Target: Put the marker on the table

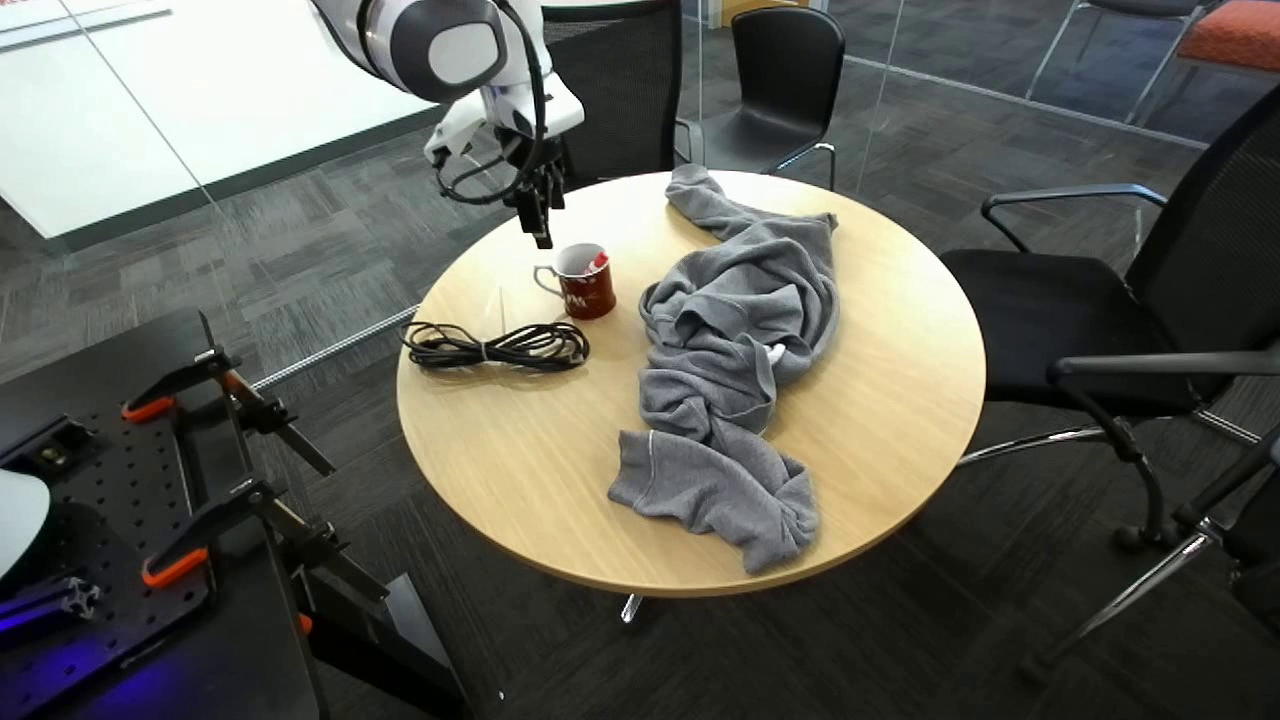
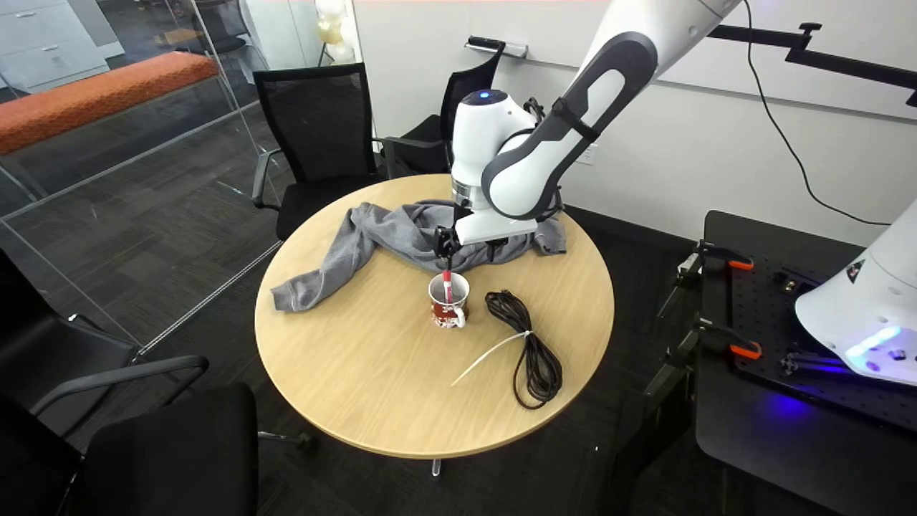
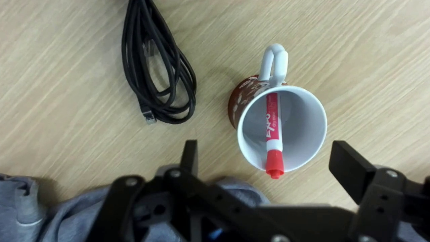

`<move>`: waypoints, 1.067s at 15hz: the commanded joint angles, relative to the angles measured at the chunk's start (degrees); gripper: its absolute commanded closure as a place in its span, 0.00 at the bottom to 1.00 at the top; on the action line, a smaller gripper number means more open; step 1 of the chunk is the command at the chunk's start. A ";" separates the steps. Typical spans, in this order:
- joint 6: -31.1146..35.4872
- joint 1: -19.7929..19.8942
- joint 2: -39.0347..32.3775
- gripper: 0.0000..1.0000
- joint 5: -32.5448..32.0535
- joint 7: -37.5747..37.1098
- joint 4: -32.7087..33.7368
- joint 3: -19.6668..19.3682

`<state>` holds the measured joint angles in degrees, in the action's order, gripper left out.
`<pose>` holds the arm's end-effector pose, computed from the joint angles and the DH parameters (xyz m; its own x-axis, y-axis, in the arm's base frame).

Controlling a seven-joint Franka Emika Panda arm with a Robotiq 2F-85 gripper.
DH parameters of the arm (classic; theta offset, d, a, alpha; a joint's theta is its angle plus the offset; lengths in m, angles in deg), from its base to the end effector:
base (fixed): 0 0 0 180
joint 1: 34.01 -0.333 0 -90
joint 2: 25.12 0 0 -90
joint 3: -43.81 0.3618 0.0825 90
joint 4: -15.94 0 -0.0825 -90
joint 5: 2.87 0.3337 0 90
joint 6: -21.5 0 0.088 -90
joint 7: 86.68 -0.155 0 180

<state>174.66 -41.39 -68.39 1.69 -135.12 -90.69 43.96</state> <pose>0.6380 0.0835 0.1428 0.7074 -0.7068 0.0055 -0.7048 -0.7060 -0.0690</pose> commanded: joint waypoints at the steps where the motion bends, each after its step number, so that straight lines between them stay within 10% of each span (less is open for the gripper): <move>1: -0.19 -1.30 -0.62 0.00 1.88 1.26 0.71 -1.33; 16: -0.17 -2.61 -7.26 0.00 2.04 -0.01 8.84 -3.91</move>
<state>174.65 -42.70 -72.79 2.48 -135.18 -85.61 41.33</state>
